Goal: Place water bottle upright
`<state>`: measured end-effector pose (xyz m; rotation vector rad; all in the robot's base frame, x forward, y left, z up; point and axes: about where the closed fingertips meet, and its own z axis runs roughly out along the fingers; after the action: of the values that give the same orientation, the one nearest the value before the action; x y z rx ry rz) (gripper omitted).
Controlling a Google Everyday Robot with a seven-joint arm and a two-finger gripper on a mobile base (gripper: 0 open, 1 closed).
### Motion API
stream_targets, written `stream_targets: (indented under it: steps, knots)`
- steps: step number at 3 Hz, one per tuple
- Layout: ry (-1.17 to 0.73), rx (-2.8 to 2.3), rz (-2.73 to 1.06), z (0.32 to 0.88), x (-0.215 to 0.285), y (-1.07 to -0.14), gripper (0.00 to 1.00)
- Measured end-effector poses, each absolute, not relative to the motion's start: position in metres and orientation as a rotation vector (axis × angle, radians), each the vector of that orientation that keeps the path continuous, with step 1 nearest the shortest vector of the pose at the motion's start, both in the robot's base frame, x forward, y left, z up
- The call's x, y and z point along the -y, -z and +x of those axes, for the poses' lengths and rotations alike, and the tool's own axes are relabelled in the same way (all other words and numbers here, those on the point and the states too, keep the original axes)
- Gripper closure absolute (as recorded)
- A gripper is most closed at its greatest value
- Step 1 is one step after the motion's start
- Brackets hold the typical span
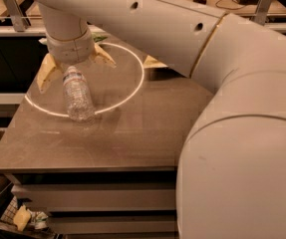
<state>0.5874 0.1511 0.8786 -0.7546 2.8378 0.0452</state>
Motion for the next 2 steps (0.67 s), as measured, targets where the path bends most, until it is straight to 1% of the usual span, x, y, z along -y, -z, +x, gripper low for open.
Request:
stream_targets:
  steps: [2]
  knots:
    - [-0.093,-2.844,-0.859,0.592,-0.169,-0.860,0.00]
